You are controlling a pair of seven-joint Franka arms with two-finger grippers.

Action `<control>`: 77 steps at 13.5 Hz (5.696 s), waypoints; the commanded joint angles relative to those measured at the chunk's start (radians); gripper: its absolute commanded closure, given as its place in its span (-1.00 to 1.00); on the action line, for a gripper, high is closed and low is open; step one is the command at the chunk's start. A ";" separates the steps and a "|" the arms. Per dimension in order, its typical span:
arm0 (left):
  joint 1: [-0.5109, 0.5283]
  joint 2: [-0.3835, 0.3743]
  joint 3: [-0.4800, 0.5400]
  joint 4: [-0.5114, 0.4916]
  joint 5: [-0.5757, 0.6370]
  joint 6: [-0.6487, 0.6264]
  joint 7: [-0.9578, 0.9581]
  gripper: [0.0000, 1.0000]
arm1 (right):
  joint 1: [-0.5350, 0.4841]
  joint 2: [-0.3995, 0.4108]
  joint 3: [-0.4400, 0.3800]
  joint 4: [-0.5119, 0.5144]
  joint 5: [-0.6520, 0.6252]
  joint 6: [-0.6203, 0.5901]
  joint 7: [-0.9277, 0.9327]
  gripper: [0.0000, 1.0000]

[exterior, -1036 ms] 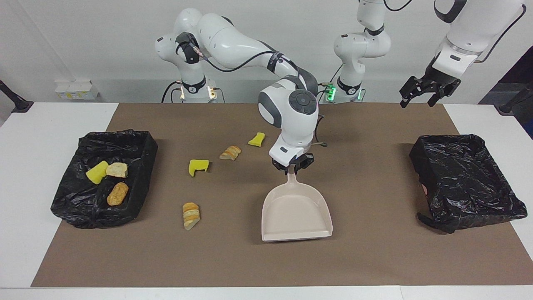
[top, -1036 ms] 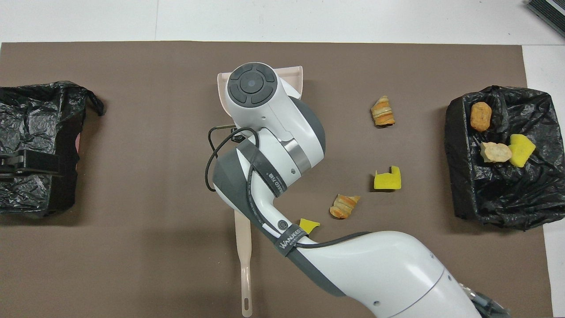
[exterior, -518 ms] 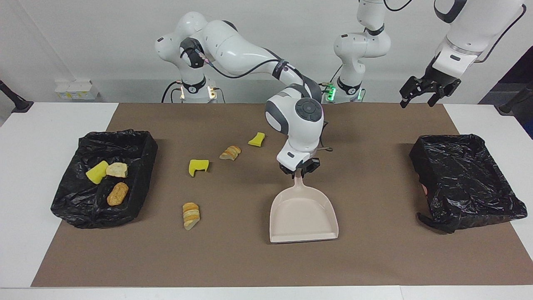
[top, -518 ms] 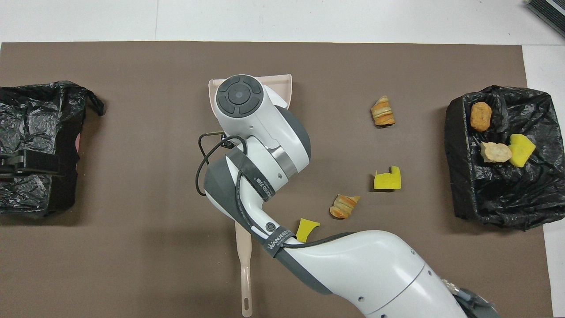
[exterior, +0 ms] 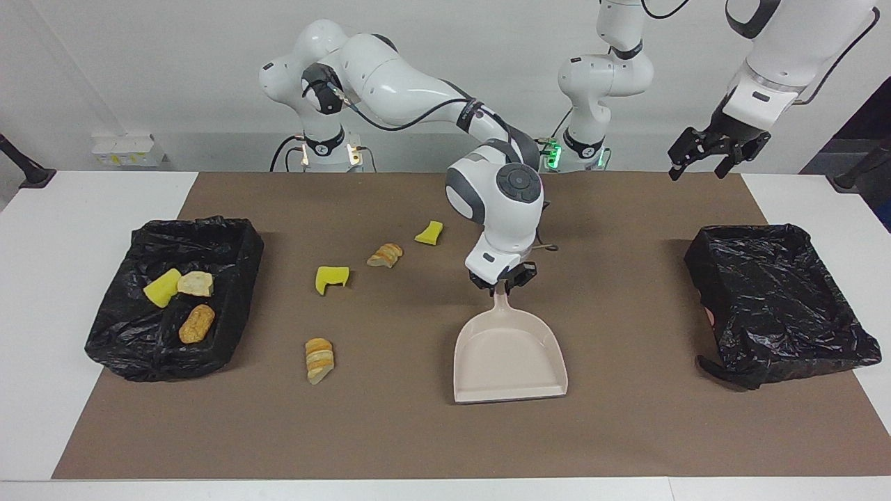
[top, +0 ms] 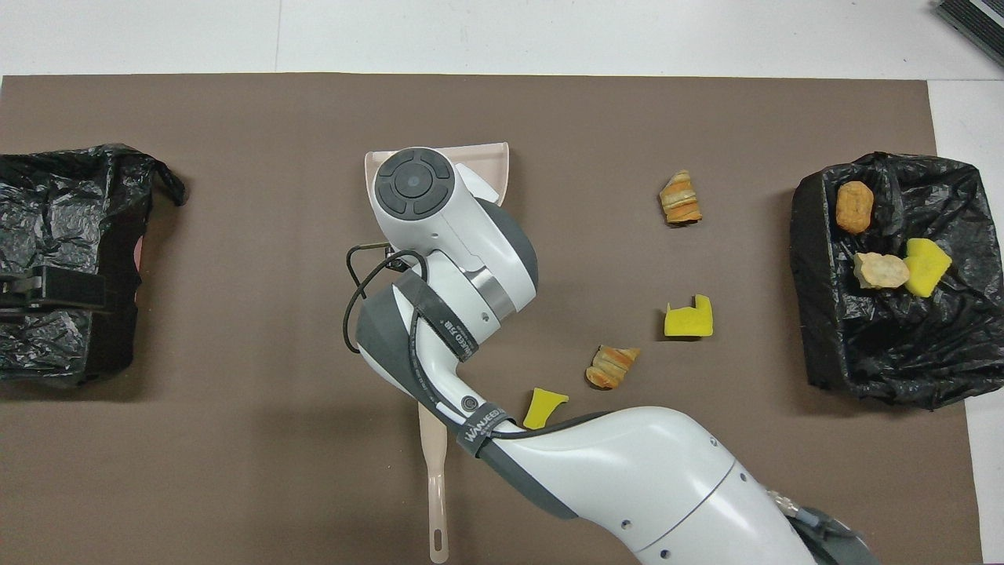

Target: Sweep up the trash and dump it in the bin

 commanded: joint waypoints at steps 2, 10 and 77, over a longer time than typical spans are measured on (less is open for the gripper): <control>0.005 0.013 -0.003 0.031 0.015 -0.028 0.000 -1.00 | 0.001 0.012 0.005 0.023 0.006 0.002 0.031 0.77; 0.005 0.013 -0.003 0.029 0.015 -0.028 0.000 -1.00 | -0.018 -0.014 0.006 0.001 0.019 0.045 0.036 0.21; -0.271 0.082 -0.012 -0.461 0.208 0.487 1.089 1.00 | 0.291 -0.885 0.011 -1.307 0.159 0.254 1.037 1.00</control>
